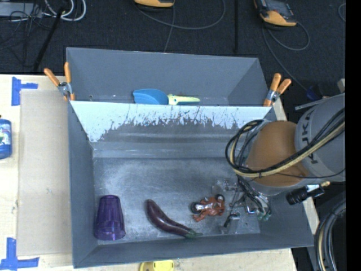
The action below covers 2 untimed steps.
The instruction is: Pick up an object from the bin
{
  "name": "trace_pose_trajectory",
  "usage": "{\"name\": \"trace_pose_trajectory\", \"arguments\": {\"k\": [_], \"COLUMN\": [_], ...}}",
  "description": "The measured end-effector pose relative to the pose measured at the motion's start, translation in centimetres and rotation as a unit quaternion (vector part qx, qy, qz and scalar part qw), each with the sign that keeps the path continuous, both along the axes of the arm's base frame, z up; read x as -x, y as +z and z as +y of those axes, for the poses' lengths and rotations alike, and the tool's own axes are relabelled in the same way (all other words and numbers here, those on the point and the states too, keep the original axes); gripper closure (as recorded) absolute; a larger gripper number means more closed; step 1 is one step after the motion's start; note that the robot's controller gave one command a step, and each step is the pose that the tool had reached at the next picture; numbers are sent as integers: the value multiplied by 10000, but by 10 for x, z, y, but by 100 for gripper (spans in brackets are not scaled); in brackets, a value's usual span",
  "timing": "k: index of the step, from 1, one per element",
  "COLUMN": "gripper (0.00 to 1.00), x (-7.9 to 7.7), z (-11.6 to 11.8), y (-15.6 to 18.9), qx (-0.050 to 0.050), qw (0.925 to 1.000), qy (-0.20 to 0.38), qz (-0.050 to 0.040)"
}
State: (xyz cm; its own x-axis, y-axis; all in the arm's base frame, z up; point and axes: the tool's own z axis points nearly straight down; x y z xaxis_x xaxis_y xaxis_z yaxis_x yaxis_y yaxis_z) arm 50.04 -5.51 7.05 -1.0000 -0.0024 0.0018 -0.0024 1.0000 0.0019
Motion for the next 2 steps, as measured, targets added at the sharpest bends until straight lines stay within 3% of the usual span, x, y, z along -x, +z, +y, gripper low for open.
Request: {"name": "trace_pose_trajectory", "arguments": {"k": [1, 2], "gripper": [100, 100], "x": [18, 18], "z": [17, 17], "y": [-1, -1], "qx": [8, 7], "qw": [9999, 9998], "qy": [172, 179], "qz": [4, 4]}}
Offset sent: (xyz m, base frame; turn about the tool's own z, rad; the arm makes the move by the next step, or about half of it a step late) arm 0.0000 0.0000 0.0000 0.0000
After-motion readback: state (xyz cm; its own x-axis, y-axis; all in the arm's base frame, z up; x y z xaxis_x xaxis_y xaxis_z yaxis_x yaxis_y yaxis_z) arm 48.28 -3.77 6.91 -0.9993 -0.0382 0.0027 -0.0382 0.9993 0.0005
